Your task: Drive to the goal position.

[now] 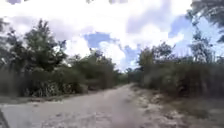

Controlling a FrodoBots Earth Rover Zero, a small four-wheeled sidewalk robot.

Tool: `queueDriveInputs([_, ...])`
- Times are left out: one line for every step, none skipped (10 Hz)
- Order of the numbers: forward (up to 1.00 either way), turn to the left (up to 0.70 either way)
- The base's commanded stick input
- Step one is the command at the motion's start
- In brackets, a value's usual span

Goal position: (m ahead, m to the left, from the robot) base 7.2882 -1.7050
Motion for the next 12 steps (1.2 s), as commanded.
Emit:
queueDriveInputs([0.7, 0.0])
queueDriveInputs([0.7, 0.0])
queueDriveInputs([0.7, 0.0])
queueDriveInputs([0.7, 0.0])
queueDriveInputs([0.7, 0.0])
queueDriveInputs([0.7, 0.0])
queueDriveInputs([0.7, 0.0])
queueDriveInputs([0.7, 0.0])
queueDriveInputs([0.7, 0.0])
queueDriveInputs([0.7, 0.0])
queueDriveInputs([0.7, 0.0])
queueDriveInputs([0.7, 0.0])
